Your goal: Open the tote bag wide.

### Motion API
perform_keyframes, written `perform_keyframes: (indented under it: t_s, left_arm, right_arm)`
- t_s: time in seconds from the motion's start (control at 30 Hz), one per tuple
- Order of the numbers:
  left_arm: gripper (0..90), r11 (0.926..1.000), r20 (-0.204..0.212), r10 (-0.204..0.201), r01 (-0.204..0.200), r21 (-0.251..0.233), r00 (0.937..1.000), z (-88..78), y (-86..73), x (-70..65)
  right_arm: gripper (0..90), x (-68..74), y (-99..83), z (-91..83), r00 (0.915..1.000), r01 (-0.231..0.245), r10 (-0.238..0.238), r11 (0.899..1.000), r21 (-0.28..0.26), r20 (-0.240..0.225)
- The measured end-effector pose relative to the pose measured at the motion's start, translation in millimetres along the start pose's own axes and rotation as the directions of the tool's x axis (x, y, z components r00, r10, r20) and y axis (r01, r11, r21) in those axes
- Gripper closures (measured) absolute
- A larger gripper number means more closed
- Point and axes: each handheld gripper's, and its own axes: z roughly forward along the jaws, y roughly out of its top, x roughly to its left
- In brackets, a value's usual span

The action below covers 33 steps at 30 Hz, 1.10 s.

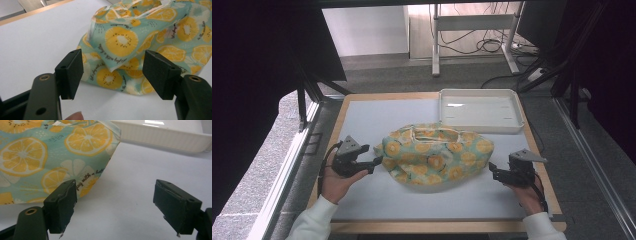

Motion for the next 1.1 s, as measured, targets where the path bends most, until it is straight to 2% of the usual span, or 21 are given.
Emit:
perform_keyframes:
  t_s: [0.23, 0.4, 0.67, 0.73, 0.9, 1.03, 1.1]
  left_arm:
    - [34.9, 0.9999, 0.031, -0.014, 0.014, 0.002, 0.9994, 6.0, 17.3, 4.4]
    - [35.0, 1.0000, 0.049, -0.008, 0.008, -0.005, 0.9988, 11.4, 37.6, 7.0]
    - [35.4, 0.9998, 0.062, -0.020, 0.019, 0.010, 0.9979, 25.9, 49.2, 10.3]
    - [36.9, 0.9994, 0.068, -0.026, 0.024, 0.026, 0.9974, 32.3, 52.8, 15.3]
    - [39.0, 0.9989, 0.084, -0.039, 0.036, 0.030, 0.9957, 35.2, 60.5, 25.9]
    - [40.2, 0.9989, 0.070, -0.037, 0.035, 0.031, 0.9969, 41.8, 67.2, 33.4]
    - [40.4, 0.9981, 0.067, -0.038, 0.035, 0.050, 0.9970, 51.8, 70.9, 36.7]
  right_arm:
    - [19.1, -1.3, 0.2, -0.2, 1.0000, -0.008, 0.008, 1.000, 0.000, 0.005]
    - [19.2, -1.4, 0.0, 0.0, 0.9999, -0.010, 0.010, 1.000, 0.000, 0.008]
    - [19.2, -2.0, -0.6, 0.6, 0.9998, -0.011, 0.011, 1.000, 0.004, 0.015]
    - [19.2, -2.1, -0.8, 1.0, 0.9998, -0.013, 0.013, 1.000, 0.007, 0.018]
    - [19.2, -4.5, -1.0, 0.4, 0.9993, -0.022, 0.022, 1.000, 0.007, 0.031]
    - [19.2, -4.8, -1.3, 1.3, 0.9991, -0.020, 0.020, 1.000, 0.012, 0.036]
    - [19.2, -4.1, -1.2, 1.6, 0.9992, -0.018, 0.018, 1.000, 0.015, 0.035]
